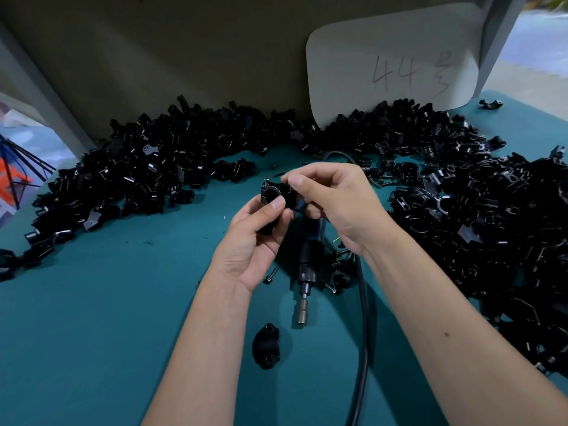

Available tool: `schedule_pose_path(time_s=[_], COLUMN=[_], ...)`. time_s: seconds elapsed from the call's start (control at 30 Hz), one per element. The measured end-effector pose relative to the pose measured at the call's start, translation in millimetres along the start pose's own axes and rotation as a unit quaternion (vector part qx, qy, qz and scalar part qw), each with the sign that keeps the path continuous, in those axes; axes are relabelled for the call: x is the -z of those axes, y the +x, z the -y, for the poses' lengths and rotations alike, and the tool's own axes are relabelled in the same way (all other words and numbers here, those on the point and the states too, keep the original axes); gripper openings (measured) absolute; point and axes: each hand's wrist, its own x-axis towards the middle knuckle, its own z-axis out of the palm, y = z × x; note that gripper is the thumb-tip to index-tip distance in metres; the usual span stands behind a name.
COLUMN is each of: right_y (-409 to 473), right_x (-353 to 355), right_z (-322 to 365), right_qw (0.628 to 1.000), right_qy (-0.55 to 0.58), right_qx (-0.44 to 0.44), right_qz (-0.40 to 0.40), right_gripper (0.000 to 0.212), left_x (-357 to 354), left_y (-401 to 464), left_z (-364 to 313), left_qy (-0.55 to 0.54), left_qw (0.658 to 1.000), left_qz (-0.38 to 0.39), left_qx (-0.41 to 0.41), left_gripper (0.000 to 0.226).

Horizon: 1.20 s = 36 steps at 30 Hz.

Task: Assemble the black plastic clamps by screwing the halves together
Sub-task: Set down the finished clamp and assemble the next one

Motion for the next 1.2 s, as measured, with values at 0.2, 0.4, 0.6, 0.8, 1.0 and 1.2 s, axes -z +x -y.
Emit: schedule_pose_path(time_s=[0.2,0.4,0.6,0.8,1.0,1.2], right_y=[-1.5,0.1,0.5,-4.1,-3.1,-2.6], right_x=[-0.1,-1.2,7.7,8.5,5.3,1.9], right_z=[-3.6,-2.9,2.8,1.8,1.0,-3.6], right_qw=[1.0,0.997,0.996,0.999,1.0,0.999], right_qy=[0.004,-0.064,-0.082,-0.006,-0.004,0.011], right_qx=[-0.002,0.04,0.04,0.01,-0.006,-0.013], right_qz=[-0.028,-0.032,-0.001,0.043,0.015,-0.036], right_gripper=[0.004,0.014,0.02,0.014,0.012,0.019], left_x=[-2.8,-1.1,-1.9,4.7,2.8,-1.0], left_y=[0.2,-0.6,-1.5,-0.8,0.0,-1.0], left_z=[0.0,-1.4,0.0,-1.5,0.3,1.3], left_qy=[0.021,0.035,0.043,0.013,0.046,0.007], left_qw=[1.0,0.999,0.999,1.0,0.998,1.0], left_qz=[-0.011,-0.001,0.019,0.023,0.034,0.009], left_qx=[-0.003,-0.002,0.012,0.015,0.0,0.027], left_gripper=[0.025,0.026,0.016,0.028,0.039,0.014])
